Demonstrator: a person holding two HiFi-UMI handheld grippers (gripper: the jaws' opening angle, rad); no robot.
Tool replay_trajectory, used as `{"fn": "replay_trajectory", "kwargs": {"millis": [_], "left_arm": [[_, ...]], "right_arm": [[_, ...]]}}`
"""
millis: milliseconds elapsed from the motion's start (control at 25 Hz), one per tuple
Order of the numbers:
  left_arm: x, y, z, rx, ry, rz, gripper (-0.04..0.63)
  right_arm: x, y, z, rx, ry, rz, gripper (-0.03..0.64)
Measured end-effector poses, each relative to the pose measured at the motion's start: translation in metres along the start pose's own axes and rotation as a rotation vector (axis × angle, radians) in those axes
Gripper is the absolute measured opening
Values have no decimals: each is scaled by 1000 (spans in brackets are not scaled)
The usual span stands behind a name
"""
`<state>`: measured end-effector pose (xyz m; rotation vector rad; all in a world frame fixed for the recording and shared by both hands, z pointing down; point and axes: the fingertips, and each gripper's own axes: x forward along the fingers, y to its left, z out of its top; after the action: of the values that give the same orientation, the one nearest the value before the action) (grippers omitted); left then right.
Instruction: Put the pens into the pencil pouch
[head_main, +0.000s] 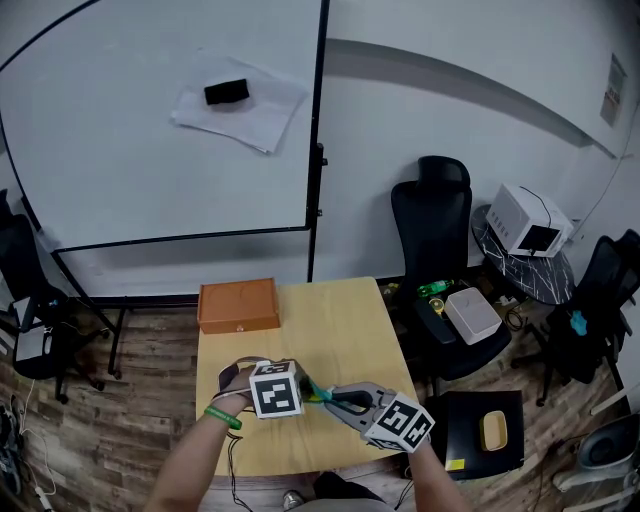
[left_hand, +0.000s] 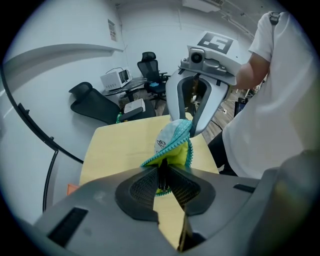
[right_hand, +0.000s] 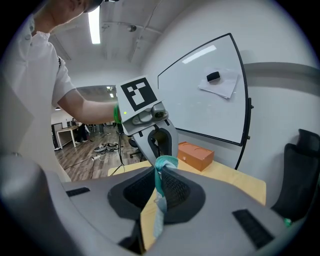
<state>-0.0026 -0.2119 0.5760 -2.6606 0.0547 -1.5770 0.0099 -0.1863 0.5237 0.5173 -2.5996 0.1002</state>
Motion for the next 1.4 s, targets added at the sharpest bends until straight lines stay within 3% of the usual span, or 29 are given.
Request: {"fn": "replay_trajectory", "kwargs": {"millis": [120, 240, 480, 600, 880, 1000, 1160, 1400], "left_arm": [[-2, 4, 0, -17, -33, 29, 74], [-8, 11, 1, -26, -49, 60, 180], [-27, 28, 4, -109, -166, 154, 255], [-41, 38, 7, -193, -274, 222, 255], [-71, 62, 2, -473, -589, 440, 255], [-81, 68, -9, -564, -677, 551, 215], [-91, 70, -20, -640, -763, 677, 37], [-91, 69, -30, -729, -823, 751, 12]], "right_arm": [[0, -4, -2, 8, 11, -25, 38], [-1, -9, -3, 17, 16, -49, 38], [-8, -24, -1, 83, -31, -107, 38], [-14, -35, 0, 127, -63, -151, 38], [-29, -63, 3, 195, -115, -265, 38], [-34, -76, 1, 214, -119, -322, 38], [-45, -93, -6, 247, -127, -389, 38], [-56, -118, -14, 293, -145, -469, 38]]}}
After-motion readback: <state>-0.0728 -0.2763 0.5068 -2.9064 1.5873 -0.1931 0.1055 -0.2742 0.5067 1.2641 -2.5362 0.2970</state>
